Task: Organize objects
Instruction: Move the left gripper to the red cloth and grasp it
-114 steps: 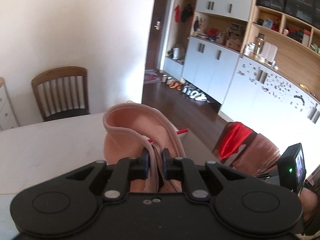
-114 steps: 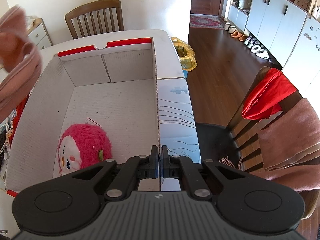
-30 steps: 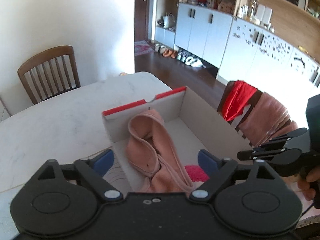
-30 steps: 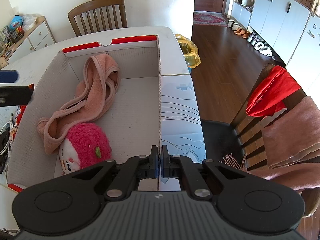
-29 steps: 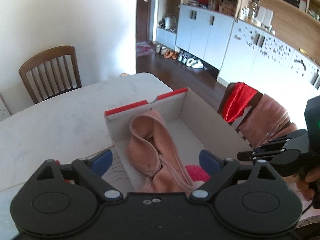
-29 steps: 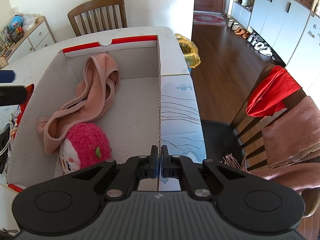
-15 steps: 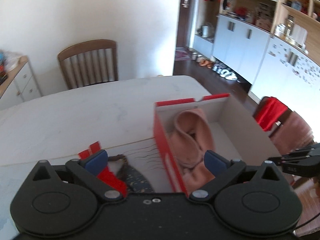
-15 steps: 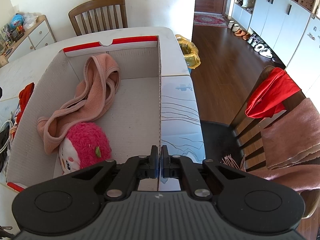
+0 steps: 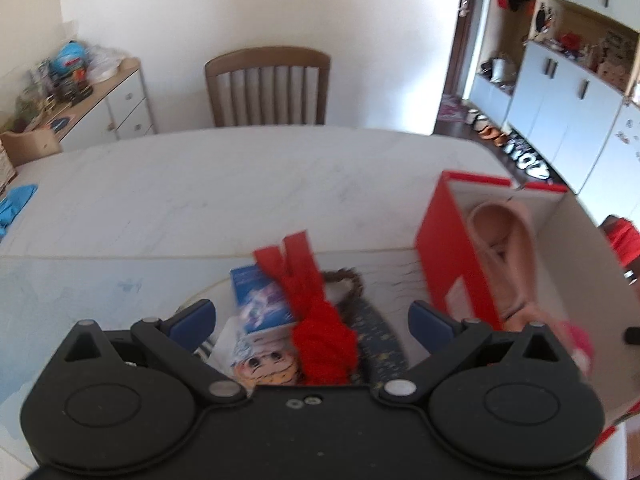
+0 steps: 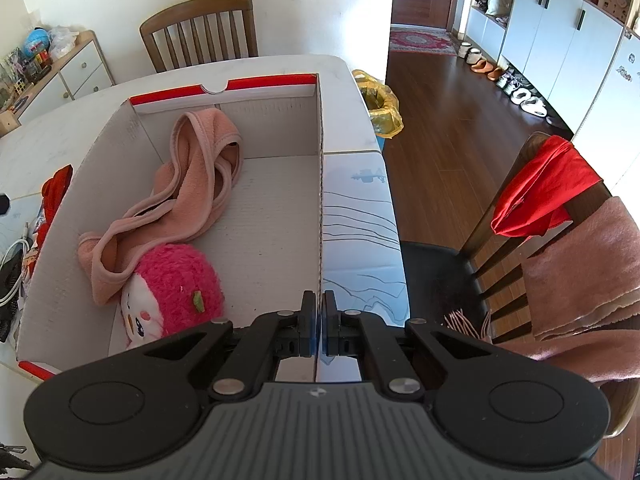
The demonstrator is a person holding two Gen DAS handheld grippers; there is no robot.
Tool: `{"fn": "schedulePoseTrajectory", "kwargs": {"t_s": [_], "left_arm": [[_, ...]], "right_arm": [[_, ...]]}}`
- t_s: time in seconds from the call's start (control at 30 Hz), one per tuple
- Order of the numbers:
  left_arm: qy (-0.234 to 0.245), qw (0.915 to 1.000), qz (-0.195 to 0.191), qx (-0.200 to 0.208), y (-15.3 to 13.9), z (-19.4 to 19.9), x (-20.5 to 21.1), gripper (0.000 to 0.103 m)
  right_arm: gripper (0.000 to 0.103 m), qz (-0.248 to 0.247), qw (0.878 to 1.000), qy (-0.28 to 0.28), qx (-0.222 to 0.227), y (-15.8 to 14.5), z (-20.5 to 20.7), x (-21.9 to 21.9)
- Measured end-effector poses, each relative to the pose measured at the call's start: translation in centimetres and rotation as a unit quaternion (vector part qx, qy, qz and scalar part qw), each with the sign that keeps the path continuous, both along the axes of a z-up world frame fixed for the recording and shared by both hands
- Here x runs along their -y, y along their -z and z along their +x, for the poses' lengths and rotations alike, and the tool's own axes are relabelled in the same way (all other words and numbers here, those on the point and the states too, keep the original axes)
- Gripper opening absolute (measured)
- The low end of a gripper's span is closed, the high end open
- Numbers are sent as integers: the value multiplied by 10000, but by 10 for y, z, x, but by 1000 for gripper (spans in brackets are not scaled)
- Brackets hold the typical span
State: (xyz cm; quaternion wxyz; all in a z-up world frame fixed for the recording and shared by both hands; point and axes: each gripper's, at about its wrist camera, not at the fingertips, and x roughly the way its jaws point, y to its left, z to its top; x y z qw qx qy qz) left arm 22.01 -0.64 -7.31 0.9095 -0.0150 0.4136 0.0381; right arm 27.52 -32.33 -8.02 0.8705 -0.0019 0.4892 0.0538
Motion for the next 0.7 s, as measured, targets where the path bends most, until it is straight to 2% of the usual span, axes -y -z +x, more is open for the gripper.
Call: {"fn": "schedulePoseTrajectory", "kwargs": {"t_s": [0.13,0.33,0.63,0.7], "left_arm": [[26,9997,128,-218,20,3,2,97],[153,9989,328,-303,42,5,11,87],[211,9983,308,-440,60,15,15,72],[235,9980,339,-489,63,17,16,61]], "right_arm": [[1,5,10000,2,0,0,0,0],[1,4,10000,2,1,0,0,0],[1,0,10000,-5,-4,0,0,-1],[1,-9,10000,-12,-1,0,0,-1]]}}
